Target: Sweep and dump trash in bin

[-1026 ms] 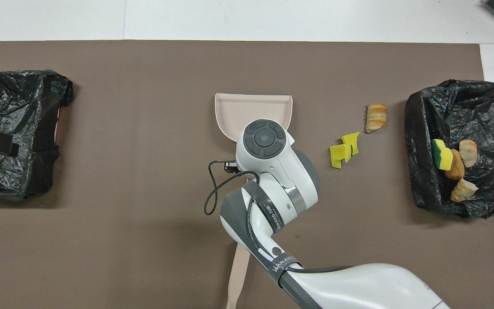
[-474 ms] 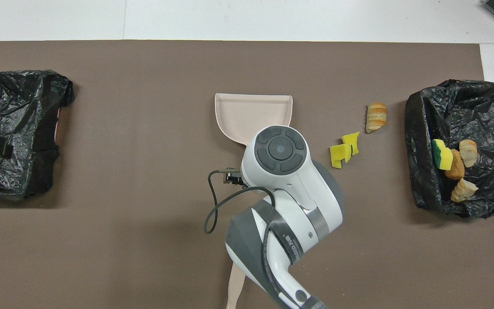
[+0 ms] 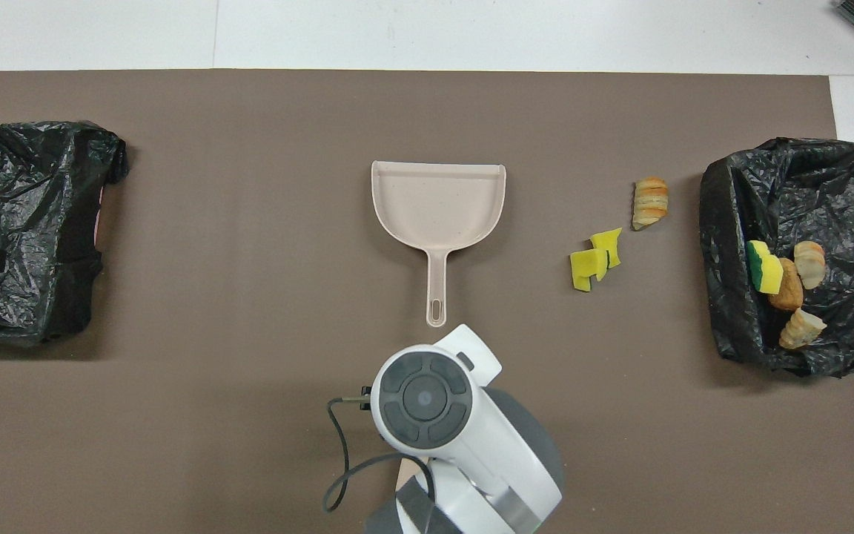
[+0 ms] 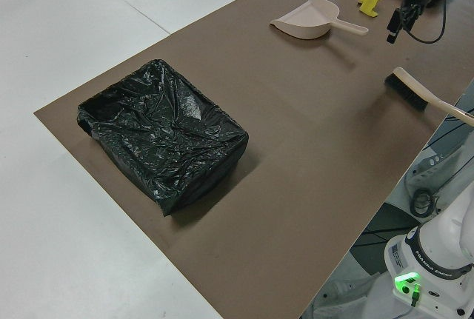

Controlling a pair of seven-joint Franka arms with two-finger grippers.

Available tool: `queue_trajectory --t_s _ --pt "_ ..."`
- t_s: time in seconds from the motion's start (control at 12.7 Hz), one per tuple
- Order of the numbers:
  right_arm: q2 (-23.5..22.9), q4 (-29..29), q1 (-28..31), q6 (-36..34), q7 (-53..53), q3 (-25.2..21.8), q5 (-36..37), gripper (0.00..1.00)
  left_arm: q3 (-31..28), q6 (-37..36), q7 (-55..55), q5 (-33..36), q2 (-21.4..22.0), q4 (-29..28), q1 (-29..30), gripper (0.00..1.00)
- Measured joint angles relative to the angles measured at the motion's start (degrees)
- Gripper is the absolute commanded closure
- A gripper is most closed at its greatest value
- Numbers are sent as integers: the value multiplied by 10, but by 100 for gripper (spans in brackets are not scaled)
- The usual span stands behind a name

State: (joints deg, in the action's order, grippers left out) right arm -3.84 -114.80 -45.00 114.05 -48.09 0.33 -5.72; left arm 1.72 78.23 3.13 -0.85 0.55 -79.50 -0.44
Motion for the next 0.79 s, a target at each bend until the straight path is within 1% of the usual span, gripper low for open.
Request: queue_trajectory --t_s 0.24,0.47,0.63,0.79 --pt "45 -65 -34 14 -18 0 -35 0 0 0 0 0 0 0 0 0" --pt "82 -126 -67 49 -52 0 -53 0 3 0 0 0 0 -1 -1 0" --pt "87 -158 -98 84 -90 0 -54 0 10 9 0 -1 1 -7 -8 0" --pt "84 -186 -124 116 -121 0 -56 0 14 26 0 -1 3 -27 -39 0"
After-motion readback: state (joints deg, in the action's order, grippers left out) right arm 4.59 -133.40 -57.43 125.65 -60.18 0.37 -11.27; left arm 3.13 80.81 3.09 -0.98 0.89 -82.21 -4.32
